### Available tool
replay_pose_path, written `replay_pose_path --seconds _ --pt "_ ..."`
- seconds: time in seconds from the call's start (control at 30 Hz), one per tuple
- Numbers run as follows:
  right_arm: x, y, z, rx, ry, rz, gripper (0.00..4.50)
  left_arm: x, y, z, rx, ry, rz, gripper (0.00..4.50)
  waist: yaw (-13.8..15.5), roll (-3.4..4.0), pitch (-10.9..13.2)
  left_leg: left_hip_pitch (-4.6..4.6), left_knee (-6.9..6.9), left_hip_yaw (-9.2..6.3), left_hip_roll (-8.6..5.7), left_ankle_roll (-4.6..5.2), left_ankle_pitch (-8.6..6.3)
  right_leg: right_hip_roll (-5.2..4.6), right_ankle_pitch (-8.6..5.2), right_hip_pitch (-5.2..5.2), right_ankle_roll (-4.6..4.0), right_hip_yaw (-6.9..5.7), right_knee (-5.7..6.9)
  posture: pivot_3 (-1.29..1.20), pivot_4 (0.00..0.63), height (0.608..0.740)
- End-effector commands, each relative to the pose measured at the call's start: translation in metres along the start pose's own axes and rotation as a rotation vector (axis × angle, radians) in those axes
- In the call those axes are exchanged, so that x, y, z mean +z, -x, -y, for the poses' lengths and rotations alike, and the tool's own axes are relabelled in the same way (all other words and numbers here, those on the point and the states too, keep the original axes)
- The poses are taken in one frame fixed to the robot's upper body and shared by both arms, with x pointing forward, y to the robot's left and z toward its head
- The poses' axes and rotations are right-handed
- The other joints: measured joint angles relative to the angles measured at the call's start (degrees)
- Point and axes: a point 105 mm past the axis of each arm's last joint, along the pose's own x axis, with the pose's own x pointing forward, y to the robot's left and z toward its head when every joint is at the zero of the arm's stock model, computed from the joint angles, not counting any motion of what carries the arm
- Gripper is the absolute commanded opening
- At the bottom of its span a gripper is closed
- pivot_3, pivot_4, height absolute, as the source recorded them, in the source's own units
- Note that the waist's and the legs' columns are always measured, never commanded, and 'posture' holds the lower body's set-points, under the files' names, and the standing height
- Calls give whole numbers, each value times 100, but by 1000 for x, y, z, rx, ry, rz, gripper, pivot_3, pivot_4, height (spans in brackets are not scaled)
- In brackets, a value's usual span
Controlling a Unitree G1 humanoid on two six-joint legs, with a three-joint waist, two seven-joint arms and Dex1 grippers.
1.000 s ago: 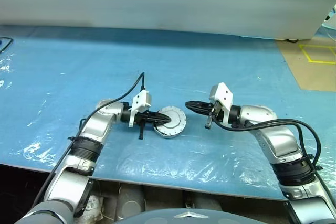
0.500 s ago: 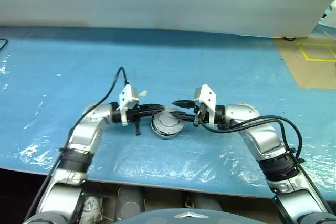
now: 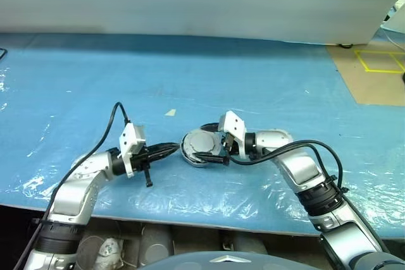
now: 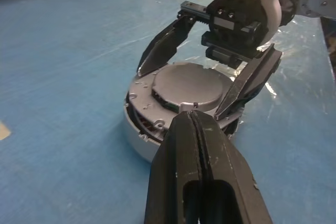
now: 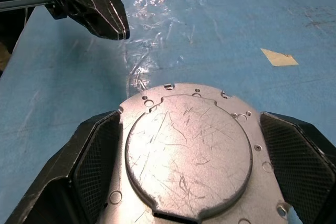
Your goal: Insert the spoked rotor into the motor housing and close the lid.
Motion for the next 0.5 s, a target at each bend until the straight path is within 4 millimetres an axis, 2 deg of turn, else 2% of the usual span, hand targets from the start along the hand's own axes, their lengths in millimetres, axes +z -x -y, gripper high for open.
replay_pose_path --seconds 0.03,0.17,0.33,0.5 --pt "6 -3 0 5 47 15 4075 8 11 -3 48 -59 25 0 1 0 0 0 1 0 0 0 0 0 0 0 0 0 0 0 150 740" --pt "3 -4 0 11 50 7 2985 1 19 -6 90 -69 5 0 -1 0 0 2 1 1 1 0 0 2 0 1 0 1 2 0 150 740" --pt "4 -7 0 13 59 15 2988 1 22 -11 122 -77 13 0 -1 0 0 9 8 2 1 0 0 1 0 5 0 5 8 0 150 740" --pt "20 -13 0 4 41 67 2988 -2 23 -11 133 -76 11 0 -39 0 0 11 11 3 2 0 0 3 0 5 0 8 14 0 150 740"
